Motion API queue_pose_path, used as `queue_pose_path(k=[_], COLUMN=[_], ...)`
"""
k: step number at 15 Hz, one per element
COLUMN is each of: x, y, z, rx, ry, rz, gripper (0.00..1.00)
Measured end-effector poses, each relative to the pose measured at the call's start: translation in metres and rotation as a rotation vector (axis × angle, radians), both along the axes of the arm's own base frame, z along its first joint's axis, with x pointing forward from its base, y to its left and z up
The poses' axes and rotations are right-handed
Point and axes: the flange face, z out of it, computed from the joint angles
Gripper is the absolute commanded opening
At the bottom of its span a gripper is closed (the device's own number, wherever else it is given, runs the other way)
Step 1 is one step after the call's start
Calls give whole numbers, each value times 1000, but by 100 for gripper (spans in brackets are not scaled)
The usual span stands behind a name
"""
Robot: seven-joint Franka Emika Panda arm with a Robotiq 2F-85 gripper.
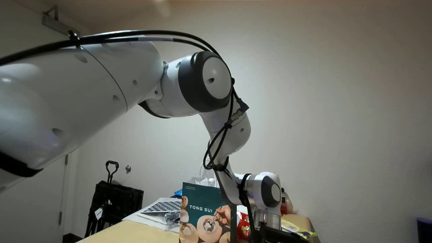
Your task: Put the sachet on the table in the paper bag
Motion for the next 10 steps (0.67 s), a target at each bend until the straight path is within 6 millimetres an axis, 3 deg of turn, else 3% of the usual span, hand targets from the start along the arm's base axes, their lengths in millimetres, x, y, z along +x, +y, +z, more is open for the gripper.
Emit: queue_pose_path(k=[7,10], x=[0,0], y=[-5,-6], z=[0,1], rx=[-5,-6], ry=[-12,-13], rz=[-6,-7], gripper=[3,0])
